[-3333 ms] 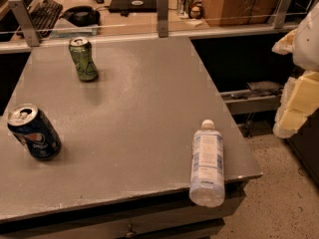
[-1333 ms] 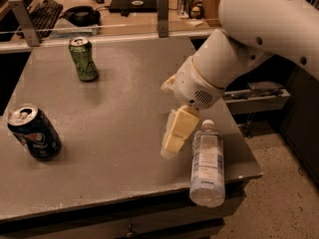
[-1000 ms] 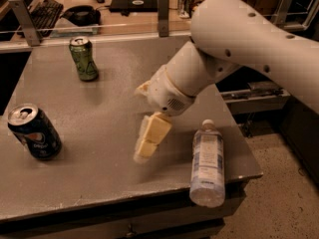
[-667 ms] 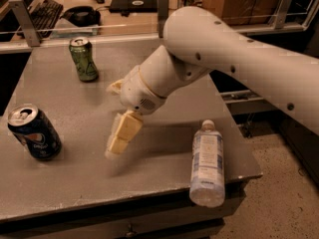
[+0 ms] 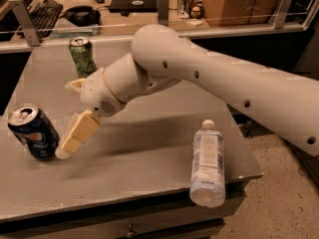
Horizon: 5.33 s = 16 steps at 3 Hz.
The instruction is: Move pepsi can near blue plastic bottle
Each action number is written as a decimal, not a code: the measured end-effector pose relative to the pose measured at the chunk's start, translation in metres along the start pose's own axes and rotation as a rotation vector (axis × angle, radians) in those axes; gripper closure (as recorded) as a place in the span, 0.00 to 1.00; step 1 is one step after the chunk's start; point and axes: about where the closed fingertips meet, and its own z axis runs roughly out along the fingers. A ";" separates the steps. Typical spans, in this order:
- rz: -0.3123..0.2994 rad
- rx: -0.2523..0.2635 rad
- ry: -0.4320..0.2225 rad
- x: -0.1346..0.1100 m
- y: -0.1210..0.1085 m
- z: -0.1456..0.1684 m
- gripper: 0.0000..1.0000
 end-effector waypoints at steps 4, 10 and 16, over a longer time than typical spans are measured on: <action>0.052 -0.046 -0.230 -0.041 0.021 0.071 0.70; 0.212 0.298 -0.092 0.131 -0.016 -0.230 0.61; 0.190 0.367 -0.035 0.143 -0.002 -0.332 0.00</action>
Offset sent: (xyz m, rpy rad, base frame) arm -0.0402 0.0945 -0.0053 0.2396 0.1374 0.0461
